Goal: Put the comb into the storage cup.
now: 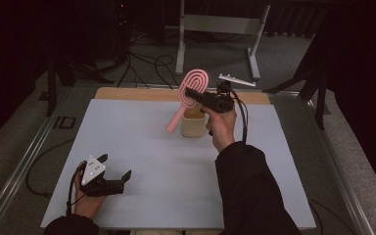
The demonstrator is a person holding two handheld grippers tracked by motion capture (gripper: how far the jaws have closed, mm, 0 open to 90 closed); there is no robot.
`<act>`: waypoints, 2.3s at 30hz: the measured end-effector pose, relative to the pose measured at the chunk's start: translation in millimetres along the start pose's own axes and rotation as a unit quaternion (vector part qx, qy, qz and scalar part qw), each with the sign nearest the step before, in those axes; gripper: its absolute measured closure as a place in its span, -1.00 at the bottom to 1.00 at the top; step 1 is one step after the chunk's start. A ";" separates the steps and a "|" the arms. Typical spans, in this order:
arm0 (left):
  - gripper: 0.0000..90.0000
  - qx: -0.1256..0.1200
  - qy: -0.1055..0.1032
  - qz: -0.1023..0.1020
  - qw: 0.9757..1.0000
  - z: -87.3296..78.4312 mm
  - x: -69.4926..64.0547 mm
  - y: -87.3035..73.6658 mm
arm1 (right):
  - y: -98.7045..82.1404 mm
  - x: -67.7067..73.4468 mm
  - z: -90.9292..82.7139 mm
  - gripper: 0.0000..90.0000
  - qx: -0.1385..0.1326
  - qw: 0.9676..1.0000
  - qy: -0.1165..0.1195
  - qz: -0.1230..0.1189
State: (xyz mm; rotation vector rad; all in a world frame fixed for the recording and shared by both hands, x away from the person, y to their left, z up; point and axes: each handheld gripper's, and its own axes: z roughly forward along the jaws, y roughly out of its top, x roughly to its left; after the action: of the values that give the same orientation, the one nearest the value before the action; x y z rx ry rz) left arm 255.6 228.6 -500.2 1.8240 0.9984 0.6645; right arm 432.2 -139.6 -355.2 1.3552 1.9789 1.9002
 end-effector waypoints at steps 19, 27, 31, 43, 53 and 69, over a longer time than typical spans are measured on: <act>-1.00 -0.001 0.001 -0.002 1.000 -0.1 0.3 0.0 | 9.8 -6.3 0.4 0.42 -0.012 1.000 -0.020 0.002; -1.00 -0.001 0.002 -0.001 1.000 -0.2 0.6 0.0 | 12.6 -8.7 -0.5 0.42 -0.016 1.000 -0.027 0.003; -1.00 -0.001 0.002 -0.001 1.000 -0.1 0.6 0.0 | 13.0 -10.2 -0.9 0.42 -0.018 0.999 -0.030 0.004; -1.00 0.000 0.002 -0.002 1.000 -0.1 0.8 -0.1 | 15.5 -14.8 -2.5 0.42 -0.026 0.999 -0.039 0.007; -1.00 0.000 0.002 -0.002 1.000 0.0 0.7 -0.1 | 19.0 -19.1 -5.5 0.42 -0.033 0.998 -0.048 0.010; -1.00 -0.001 0.003 -0.003 1.000 -0.3 1.0 0.0 | 25.5 -22.7 -9.1 0.42 -0.044 0.997 -0.063 0.010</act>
State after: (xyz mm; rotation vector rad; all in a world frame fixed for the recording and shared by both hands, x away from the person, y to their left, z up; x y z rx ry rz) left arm 255.8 229.6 -500.0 1.8187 1.0064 0.6682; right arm 453.8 -164.9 -343.0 1.4377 1.8100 1.8367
